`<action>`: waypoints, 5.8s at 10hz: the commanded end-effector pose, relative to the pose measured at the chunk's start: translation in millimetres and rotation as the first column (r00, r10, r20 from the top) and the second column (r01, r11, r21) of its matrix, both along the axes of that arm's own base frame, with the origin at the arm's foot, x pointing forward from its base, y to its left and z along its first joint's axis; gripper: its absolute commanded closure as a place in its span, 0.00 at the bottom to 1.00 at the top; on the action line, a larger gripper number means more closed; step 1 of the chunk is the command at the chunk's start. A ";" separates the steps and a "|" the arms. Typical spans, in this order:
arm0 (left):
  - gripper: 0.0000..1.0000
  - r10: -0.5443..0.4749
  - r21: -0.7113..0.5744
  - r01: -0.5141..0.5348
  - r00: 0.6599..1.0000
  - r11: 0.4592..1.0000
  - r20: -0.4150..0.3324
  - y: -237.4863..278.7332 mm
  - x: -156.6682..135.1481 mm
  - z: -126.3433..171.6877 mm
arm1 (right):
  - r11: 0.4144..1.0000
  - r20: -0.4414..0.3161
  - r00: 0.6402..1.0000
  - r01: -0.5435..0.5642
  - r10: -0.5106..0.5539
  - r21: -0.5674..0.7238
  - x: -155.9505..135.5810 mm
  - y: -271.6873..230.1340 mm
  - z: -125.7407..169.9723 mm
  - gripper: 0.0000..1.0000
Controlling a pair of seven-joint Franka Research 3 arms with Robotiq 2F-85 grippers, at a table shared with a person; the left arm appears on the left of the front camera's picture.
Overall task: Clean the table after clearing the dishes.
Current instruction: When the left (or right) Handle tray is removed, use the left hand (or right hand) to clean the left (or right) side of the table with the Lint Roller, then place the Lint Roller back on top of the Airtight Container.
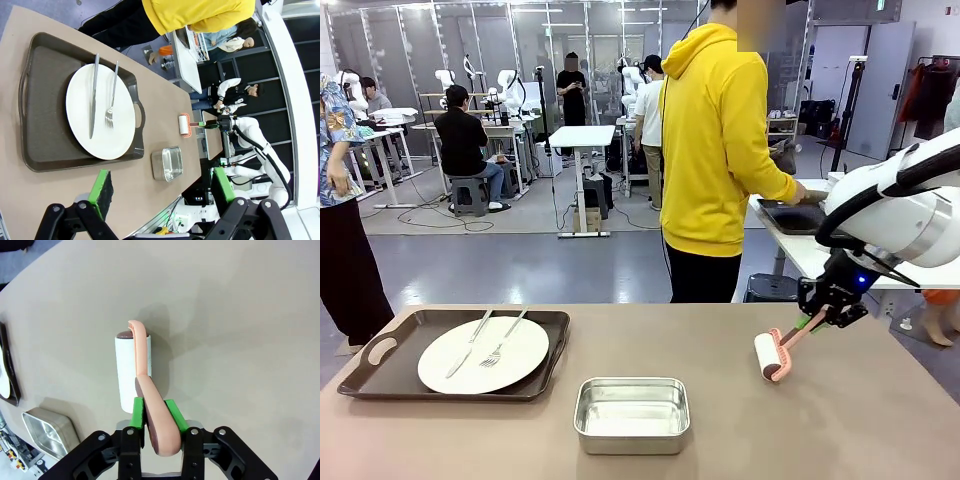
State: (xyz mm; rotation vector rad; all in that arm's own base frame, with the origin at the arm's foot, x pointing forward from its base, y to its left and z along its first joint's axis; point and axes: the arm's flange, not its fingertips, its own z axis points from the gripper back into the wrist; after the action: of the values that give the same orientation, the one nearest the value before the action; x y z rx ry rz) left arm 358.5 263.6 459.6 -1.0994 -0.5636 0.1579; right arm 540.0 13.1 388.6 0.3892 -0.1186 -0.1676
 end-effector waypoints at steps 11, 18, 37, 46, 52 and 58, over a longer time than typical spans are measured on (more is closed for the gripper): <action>0.00 -0.011 -0.008 0.011 1.000 1.000 0.019 2.4 -1.5 2.0 | 0.994 -0.081 0.992 0.087 -0.092 -0.067 -10.8 -190.0 -82.5 0.77; 0.00 -0.011 -0.008 0.011 1.000 1.000 0.019 2.4 -1.5 2.0 | 0.988 -0.061 0.992 0.100 -0.108 -0.115 -35.2 -209.3 -42.8 0.77; 0.00 -0.011 -0.008 0.011 1.000 1.000 0.019 2.4 -1.5 2.0 | 0.992 -0.011 0.998 0.068 -0.069 -0.111 -74.1 -187.8 32.1 0.77; 0.00 -0.011 -0.008 0.011 1.000 1.000 0.019 2.4 -1.5 2.0 | 0.992 -0.011 0.998 0.068 -0.069 -0.111 -74.1 -187.8 32.1 0.77; 0.00 -0.011 -0.008 0.011 1.000 1.000 0.019 2.4 -1.5 2.0 | 0.895 0.078 0.949 -0.260 0.307 -0.362 -69.1 -85.6 113.7 0.77; 0.00 -0.011 -0.008 0.011 1.000 1.000 0.019 2.4 -1.5 2.0 | 0.453 -0.141 0.653 -0.648 0.744 -0.612 -69.1 108.9 156.5 0.77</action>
State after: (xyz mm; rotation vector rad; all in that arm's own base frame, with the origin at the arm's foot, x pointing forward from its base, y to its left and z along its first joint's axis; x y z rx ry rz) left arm 358.5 263.5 459.6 -1.0999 -0.5633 0.1576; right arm 467.6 111.2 542.5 -0.2139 -0.1636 0.6543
